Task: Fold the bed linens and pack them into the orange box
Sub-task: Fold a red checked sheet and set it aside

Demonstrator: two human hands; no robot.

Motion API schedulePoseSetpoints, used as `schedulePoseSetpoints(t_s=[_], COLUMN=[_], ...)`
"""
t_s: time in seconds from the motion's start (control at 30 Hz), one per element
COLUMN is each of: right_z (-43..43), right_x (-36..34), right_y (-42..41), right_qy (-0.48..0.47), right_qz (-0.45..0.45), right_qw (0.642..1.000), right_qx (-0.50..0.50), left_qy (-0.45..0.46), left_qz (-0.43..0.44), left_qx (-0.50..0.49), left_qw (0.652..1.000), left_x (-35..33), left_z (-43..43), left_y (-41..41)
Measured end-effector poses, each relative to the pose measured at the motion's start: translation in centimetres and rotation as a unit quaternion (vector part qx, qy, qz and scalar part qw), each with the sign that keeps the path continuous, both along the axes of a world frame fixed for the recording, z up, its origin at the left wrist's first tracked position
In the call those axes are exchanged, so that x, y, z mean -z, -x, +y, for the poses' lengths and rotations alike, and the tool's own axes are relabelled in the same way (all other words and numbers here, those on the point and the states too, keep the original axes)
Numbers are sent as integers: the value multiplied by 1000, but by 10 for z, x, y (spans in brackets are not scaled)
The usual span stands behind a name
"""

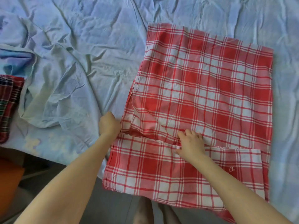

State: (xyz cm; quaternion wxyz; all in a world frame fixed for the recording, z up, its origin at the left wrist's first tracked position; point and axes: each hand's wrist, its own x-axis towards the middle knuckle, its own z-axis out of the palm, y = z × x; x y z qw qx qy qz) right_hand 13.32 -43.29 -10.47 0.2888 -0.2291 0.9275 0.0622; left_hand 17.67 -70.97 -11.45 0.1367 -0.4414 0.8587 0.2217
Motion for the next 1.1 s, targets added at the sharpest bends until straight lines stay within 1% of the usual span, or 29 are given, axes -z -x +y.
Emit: schedulePoseSetpoints(t_s=[0.03,0.07,0.1,0.13,0.17,0.2,0.23,0.27,0.3,0.33,0.4,0.53,0.6,0.67,0.73,0.77,0.83,0.87,0.9,0.93,1.0,1.03,1.1], right_z=[5,9,16,26,37,51,66,82,99,114,144,190,209,233,246,250,257,261,263,266,275,279,284], right_x=[-3,-4,-5,-8,-12,-16,-18,-21,-24,-26,-29,-40,-45,-53,-65,-72,-84,-94,-102,-111,-130,-141,-172], right_y=[-2,-1,0,2,4,7,10,12,13,14,13,4,-4,-19,-37,-48,-71,-85,-96,-106,-136,-152,-189], right_qy=[7,13,14,8,-6,-26,-48,-73,-93,-108,-119,-142,-151,-126,-101,-90,-46,-21,-31,-59,-35,-17,9], right_qz=[-1,3,6,2,-10,-25,-40,-51,-59,-67,-69,-49,-36,-5,-13,-17,-20,-14,-13,-38,-68,-70,-68], right_qw=[1000,1000,1000,1000,1000,999,998,996,994,992,990,987,986,989,992,993,998,999,999,997,997,997,997], right_qx=[-6,-14,-20,-20,-15,-8,-4,-9,-18,-28,-41,-63,-66,-80,-69,-72,-49,-32,-30,-29,11,25,40], left_qy=[12,31,40,36,28,28,31,33,37,29,17,-6,8,35,76,80,45,24,1,-30,-73,-73,-43], left_qz=[11,40,81,132,175,209,221,209,177,132,42,-87,-123,-149,-133,-107,-76,-78,-86,-98,-98,-111,-128], left_qx=[-2,16,61,131,218,305,384,451,496,519,543,539,553,580,618,634,630,618,604,590,591,597,617], left_qw=[1000,999,994,982,960,929,896,867,850,844,839,838,824,800,772,762,771,782,792,801,797,791,775], left_x=[-4,-6,-9,-11,-13,-12,-12,-10,-7,-5,-3,-17,-28,-44,-59,-67,-84,-99,-110,-121,-149,-162,-191], left_z=[5,7,13,23,32,41,48,55,63,67,79,92,85,75,60,54,44,42,40,40,42,45,52], left_y=[-3,-6,-9,-14,-19,-25,-30,-35,-37,-37,-35,-30,-36,-53,-77,-91,-117,-133,-147,-159,-187,-201,-233])
